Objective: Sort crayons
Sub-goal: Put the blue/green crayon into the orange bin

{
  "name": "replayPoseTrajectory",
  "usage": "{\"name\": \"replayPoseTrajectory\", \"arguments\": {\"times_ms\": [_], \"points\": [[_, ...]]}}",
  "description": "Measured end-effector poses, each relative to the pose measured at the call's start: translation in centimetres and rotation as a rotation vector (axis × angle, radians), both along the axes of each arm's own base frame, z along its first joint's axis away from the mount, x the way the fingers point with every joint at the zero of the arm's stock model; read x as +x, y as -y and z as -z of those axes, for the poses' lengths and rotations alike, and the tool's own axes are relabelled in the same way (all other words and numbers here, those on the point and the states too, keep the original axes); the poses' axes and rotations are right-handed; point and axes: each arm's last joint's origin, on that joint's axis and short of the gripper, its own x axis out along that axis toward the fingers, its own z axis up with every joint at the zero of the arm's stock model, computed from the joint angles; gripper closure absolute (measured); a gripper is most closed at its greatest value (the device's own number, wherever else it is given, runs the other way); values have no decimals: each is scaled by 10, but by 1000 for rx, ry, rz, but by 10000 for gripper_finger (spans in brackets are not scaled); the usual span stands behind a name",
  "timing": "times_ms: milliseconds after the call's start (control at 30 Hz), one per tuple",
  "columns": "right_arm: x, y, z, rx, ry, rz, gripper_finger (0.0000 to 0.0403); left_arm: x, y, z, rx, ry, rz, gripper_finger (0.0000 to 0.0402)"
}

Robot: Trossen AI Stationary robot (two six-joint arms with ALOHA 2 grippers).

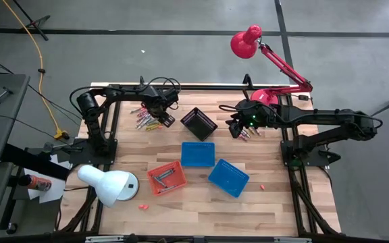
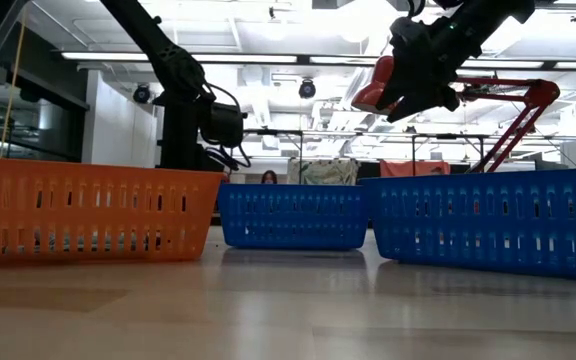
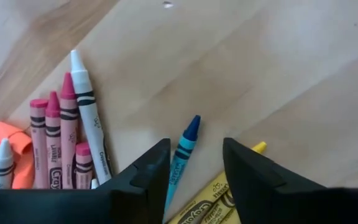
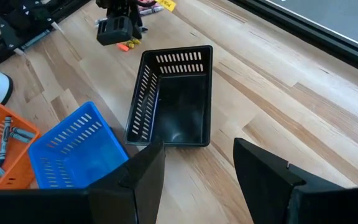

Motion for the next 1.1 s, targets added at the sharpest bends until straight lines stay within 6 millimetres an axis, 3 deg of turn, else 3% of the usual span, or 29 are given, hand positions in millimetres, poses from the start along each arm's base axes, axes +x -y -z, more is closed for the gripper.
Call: {"name": "replayPoseTrajectory", "arguments": {"times_ms": [233,533,700,833,933,1100], "points": [[1,0,-1,4,10,3,218,-1,-4,1,3,5,28,385],[1,0,-1,3,10,3,218,1,-11,-14,26,30,55,398],[1,0,-1,2,9,1,218,6,-14,-59,115,146,70,400],[1,0,-1,-3,9,-2,218,3,-7,-108,230,337,66,401],[1,0,-1,-6,13,-5,218,-1,9,-144,302,513,66,401],[3,0,-3,-31,33,-32,218,-6,54,-201,408,822,139,401]]}}
